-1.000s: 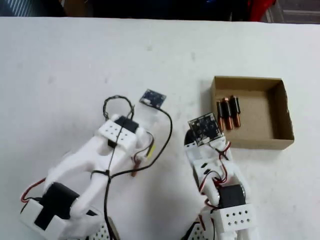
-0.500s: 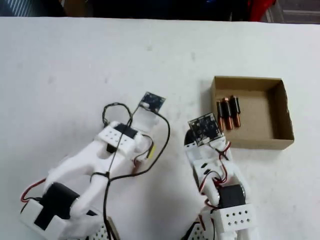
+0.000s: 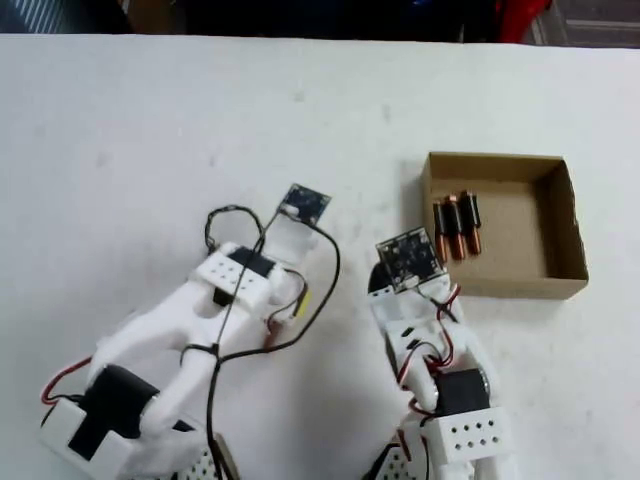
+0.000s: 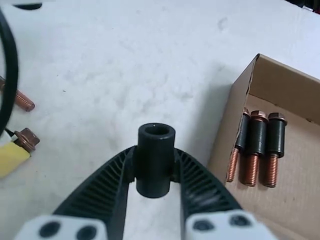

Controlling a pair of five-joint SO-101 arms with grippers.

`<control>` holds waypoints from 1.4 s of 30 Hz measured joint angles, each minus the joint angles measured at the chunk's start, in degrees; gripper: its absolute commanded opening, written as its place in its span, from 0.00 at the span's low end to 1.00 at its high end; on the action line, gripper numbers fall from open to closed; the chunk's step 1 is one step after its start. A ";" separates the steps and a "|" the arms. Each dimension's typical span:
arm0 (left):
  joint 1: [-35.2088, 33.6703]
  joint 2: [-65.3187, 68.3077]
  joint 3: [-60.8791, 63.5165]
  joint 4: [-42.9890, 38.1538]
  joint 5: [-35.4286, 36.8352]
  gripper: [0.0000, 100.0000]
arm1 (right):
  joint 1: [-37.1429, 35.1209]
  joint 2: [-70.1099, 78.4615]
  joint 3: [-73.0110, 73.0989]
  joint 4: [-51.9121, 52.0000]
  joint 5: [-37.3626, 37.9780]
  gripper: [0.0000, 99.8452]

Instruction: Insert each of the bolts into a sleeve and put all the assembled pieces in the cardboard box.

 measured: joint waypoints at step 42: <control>0.00 1.32 -11.08 12.92 -0.44 0.02 | -2.20 -0.18 5.54 -6.42 0.00 0.02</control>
